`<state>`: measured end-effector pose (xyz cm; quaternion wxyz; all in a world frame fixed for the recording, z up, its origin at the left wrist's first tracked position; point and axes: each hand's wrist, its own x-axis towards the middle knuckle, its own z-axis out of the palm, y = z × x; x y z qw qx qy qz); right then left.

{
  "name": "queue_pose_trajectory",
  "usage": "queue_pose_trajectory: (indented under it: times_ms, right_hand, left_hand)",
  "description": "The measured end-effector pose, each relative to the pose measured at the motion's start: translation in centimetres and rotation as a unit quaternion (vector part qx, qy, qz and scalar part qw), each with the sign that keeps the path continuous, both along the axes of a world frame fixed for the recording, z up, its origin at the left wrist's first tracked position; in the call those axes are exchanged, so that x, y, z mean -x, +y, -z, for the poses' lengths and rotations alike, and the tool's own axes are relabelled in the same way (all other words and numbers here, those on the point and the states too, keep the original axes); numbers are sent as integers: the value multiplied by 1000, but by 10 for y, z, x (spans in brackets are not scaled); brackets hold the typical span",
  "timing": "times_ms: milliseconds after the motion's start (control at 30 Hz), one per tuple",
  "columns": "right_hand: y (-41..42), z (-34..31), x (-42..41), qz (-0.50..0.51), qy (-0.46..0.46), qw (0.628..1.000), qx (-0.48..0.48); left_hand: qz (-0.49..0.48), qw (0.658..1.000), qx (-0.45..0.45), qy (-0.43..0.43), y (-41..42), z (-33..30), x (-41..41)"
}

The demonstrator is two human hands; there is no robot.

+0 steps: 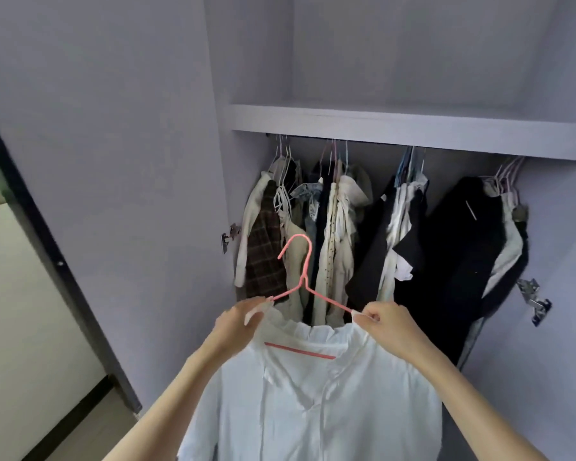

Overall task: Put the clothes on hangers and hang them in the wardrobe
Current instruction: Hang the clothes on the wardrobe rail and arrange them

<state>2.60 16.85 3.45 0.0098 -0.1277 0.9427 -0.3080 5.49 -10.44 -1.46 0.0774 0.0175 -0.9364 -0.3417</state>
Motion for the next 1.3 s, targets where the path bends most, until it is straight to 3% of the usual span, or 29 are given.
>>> queue_pose_trajectory:
  times_ms: [300,467,700,900,1133,1300]
  right_hand:
    - [47,28,36,81,-111,982,130]
    - [48,36,36,48,-199,946,252]
    - [-17,3,70,-30,-61,975,210]
    - [-80,-23,130,13,-28,963,266]
    - [-129,-25,220,96,-11,959,265]
    - [-111,-23,249,189,-18,922,337]
  left_hand:
    - [8,997,-28,-68,4,15,76]
    - [5,998,-45,-53,13,15,104]
    - [-8,999,-36,2,11,1,146]
    - [-30,994,-23,107,-22,-13,198]
    - [12,980,86,180,-60,-32,283]
    - [70,943,262,191,-49,-48,330]
